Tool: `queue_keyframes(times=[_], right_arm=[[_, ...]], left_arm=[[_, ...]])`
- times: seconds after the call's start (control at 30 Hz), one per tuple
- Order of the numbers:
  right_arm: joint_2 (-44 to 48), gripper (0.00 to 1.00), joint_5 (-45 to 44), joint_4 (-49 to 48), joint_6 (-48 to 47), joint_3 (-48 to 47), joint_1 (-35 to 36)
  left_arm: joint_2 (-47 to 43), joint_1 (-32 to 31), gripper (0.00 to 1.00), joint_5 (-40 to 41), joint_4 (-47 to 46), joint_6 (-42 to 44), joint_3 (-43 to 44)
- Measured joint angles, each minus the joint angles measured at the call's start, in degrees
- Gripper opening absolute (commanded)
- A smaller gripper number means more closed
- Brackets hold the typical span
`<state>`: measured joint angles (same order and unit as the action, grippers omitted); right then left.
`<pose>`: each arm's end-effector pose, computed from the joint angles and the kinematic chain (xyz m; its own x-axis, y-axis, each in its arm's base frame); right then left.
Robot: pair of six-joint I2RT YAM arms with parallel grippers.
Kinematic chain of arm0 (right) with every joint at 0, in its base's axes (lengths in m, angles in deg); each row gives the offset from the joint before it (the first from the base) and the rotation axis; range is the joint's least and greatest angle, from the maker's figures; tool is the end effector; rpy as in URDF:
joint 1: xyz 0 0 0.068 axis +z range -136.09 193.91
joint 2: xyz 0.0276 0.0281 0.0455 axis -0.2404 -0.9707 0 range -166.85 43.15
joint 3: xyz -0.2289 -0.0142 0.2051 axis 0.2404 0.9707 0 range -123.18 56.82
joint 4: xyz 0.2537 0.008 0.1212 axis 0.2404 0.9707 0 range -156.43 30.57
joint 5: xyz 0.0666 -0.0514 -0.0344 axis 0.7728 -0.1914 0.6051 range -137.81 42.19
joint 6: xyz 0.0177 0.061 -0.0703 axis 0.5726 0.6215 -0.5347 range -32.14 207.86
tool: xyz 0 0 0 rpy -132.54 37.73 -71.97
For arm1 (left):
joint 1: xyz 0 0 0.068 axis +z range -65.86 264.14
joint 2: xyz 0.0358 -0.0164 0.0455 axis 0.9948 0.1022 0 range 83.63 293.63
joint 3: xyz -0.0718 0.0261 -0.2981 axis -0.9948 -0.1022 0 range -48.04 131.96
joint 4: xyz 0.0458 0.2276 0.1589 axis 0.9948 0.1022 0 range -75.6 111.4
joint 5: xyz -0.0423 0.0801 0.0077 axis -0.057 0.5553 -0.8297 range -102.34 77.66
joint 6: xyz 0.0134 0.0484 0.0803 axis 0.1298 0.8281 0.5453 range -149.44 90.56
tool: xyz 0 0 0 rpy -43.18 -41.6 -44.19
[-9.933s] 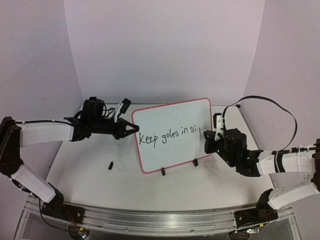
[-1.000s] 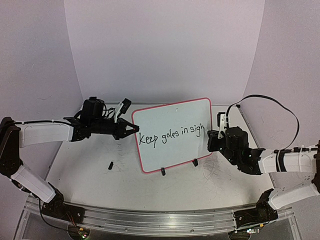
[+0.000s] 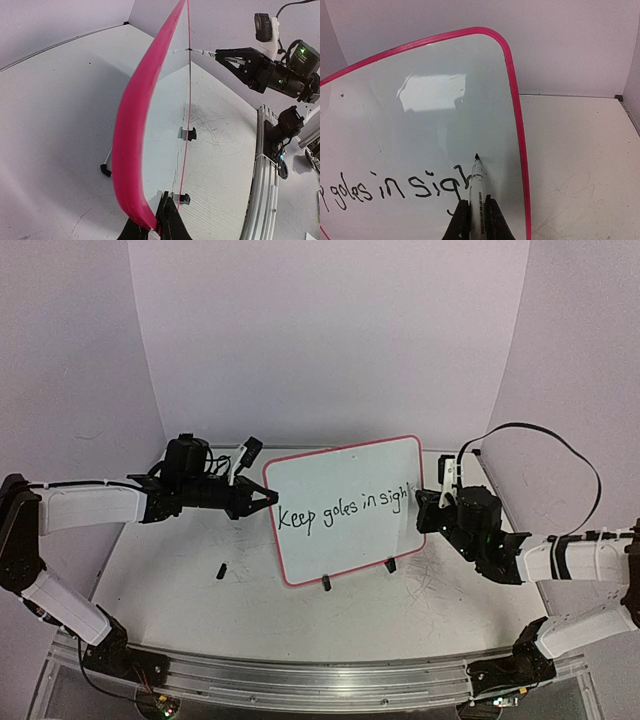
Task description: Write a sentence on the whiteboard
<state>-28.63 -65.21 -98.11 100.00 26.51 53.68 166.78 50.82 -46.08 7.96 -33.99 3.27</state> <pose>0.2614 0.1843 0.2406 -0.2085 0.0873 -0.9741 -0.3479 0.9242 0.1573 0.2857 -0.2446 0.2596 -0.4269 0.2016 -0.8816 0.8448 0.4368 -0.3092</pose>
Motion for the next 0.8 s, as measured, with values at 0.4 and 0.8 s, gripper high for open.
queue_keyframes(times=[0.4, 0.8], right_arm=[[0.2, 0.00, -0.1, 0.9, 1.0, 0.1, 0.0], [0.7, 0.00, 0.2, 2.3, 2.3, 1.4, 0.0]], left_arm=[[0.0, 0.0, 0.00, 0.0, 0.0, 0.0, 0.0], [0.0, 0.0, 0.00, 0.1, 0.0, 0.0, 0.0]])
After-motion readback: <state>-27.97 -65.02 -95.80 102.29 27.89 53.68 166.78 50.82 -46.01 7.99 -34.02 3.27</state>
